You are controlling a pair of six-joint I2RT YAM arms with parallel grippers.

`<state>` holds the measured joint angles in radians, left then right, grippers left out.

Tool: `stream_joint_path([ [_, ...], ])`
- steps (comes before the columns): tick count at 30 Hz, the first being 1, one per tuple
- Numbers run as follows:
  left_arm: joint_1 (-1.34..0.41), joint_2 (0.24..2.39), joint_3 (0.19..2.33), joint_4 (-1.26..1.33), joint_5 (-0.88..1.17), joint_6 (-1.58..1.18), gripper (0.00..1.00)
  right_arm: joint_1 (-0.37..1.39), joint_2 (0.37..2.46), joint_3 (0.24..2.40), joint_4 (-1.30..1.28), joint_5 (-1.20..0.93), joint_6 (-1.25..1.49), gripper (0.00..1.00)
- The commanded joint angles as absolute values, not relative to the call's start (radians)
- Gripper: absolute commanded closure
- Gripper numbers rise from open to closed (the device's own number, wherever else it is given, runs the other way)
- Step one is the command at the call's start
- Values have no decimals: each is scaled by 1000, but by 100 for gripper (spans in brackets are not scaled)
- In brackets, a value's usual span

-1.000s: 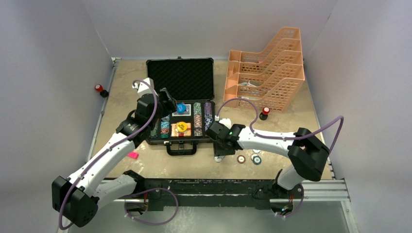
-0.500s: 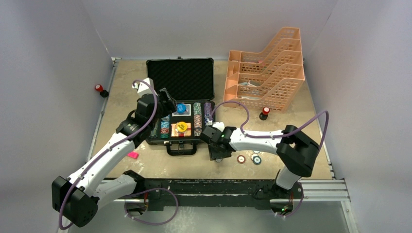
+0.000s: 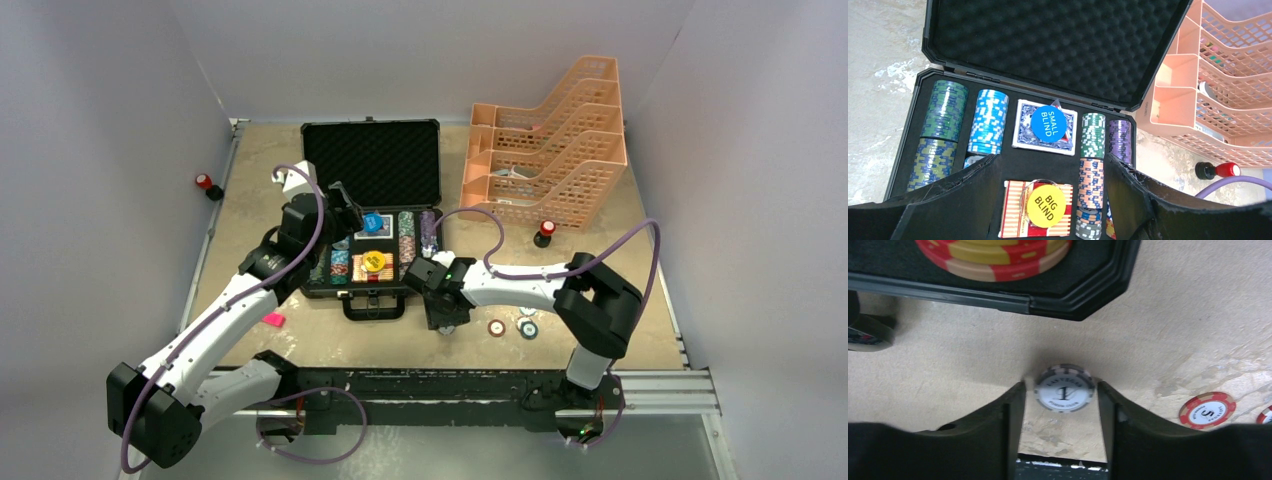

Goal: Pack up texas hold em set

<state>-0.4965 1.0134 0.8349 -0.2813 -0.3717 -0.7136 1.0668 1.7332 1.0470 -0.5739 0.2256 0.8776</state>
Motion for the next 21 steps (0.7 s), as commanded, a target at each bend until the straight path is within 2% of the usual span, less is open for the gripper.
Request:
stream_joint_path([
  [1,-489,992,837,-293,-402,-690,27,1072,1812,1014,-619,217,927,60],
  [3,-489,982,837,-298,-401,-677,28,1072,1814,1011,-633,226,943,66],
  [7,-489,972,831,-299,-381,-662,28,1069,1765,1025,-650,270,954,68],
  [14,-491,998,839,-305,-245,-637,26,1035,1587,1045,-634,315,969,69],
  [21,-491,996,776,-208,-40,-644,28,982,1434,1046,-602,281,970,68],
])
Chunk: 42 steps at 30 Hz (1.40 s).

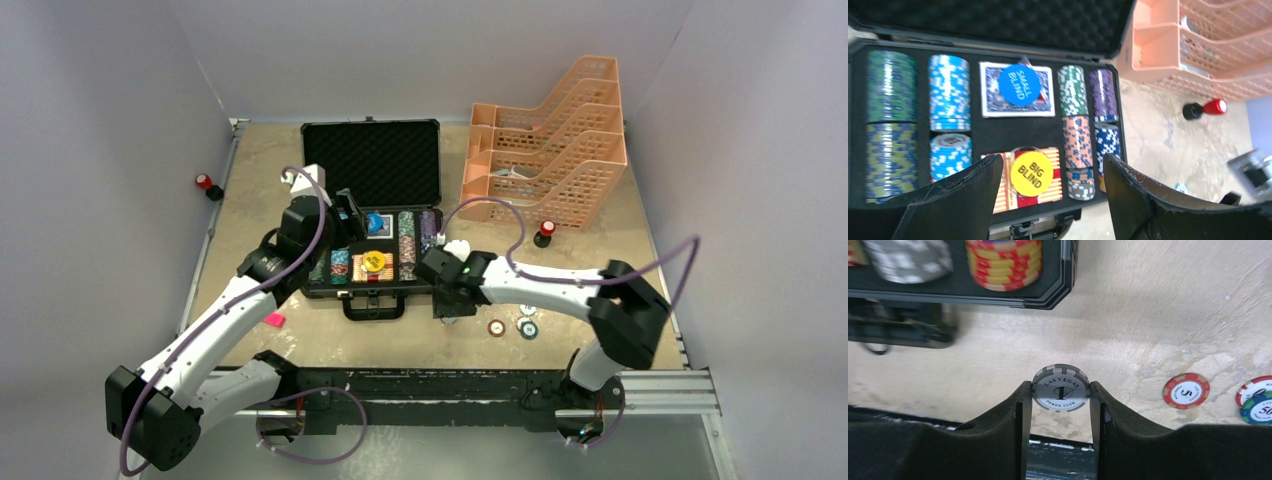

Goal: Pack up texas hold em set

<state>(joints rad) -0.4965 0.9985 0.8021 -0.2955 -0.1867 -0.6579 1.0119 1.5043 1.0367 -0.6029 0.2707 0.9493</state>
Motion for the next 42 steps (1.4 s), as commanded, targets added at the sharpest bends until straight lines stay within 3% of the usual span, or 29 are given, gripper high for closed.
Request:
stream_joint_path([
  [1,-491,999,771,-193,-8,-657,28,968,1417,1044,-591,271,968,68],
  [8,-526,995,670,56,224,-728,38,831,1308,1019,-425,145,942,67],
  [14,-714,1001,593,248,73,-750,38,748,1273,1008,-320,81,1000,67],
  [22,-805,1121,452,692,-22,-865,38,673,1205,943,-171,-42,1079,67],
  [36,-822,1254,464,885,-25,-898,37,643,1201,902,-94,-125,1103,66],
  [42,-824,1292,489,867,-70,-901,57,640,1210,898,-84,-146,1101,65],
])
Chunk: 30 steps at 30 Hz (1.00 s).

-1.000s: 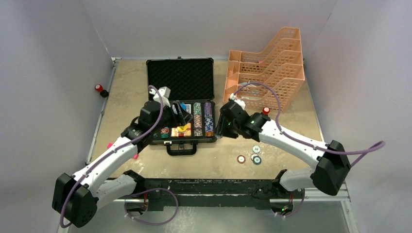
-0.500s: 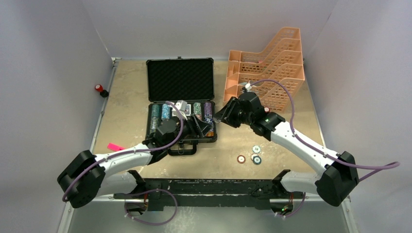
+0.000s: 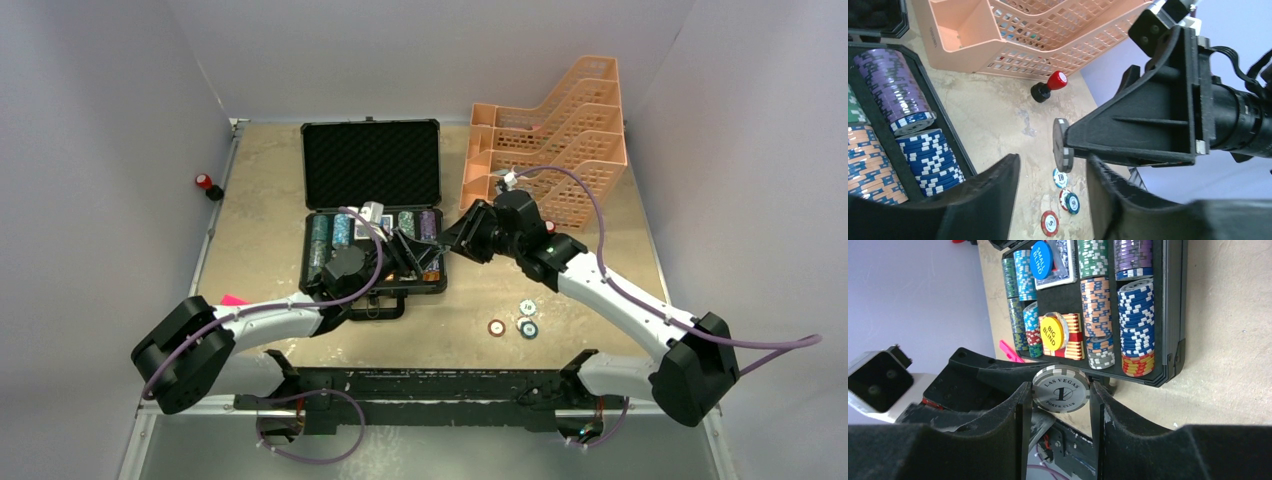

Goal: Pack up texas hold em set

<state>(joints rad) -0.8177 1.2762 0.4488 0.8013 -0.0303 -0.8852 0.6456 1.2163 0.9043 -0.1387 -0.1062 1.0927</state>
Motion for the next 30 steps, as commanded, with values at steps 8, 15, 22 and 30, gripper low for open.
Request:
stream_joint_path([
  [8,-823,1311,510,895,-73,-859,86,635,1240,893,-63,-167,1091,64],
  [15,-824,1260,603,612,-51,-626,100,565,1219,912,-80,-143,1017,21],
  [22,-824,1170,789,35,103,-18,100,445,1163,901,-104,-105,941,9],
  [30,-823,1338,1036,-586,263,495,100,380,1147,787,-76,-161,932,11],
])
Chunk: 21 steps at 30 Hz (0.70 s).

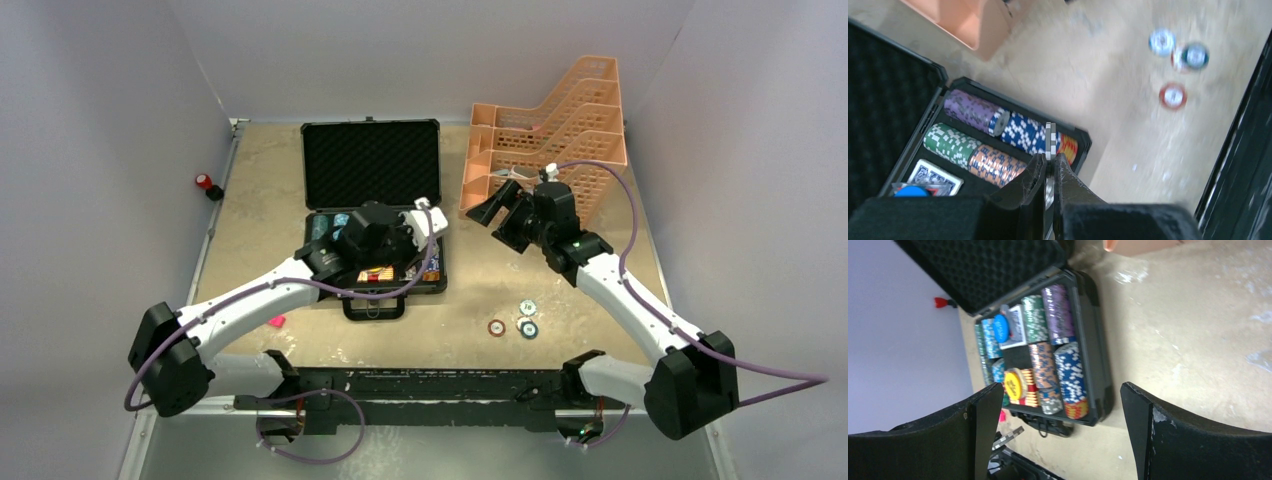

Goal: Pack up texas hold em set

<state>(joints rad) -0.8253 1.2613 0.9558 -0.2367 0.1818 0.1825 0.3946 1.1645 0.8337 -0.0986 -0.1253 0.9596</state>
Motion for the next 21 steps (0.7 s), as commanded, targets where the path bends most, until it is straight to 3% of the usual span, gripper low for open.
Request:
stream_joint_path([
  [1,-824,1359,1050,-616,259,513,100,377,1143,778,-76,-162,932,11],
  [10,-824,1446,1077,-632,251,552,100,365,1109,738,-82,-147,932,12],
  [21,-824,1408,1010,-447,114,513,100,365,1117,719,-61,-159,942,12],
])
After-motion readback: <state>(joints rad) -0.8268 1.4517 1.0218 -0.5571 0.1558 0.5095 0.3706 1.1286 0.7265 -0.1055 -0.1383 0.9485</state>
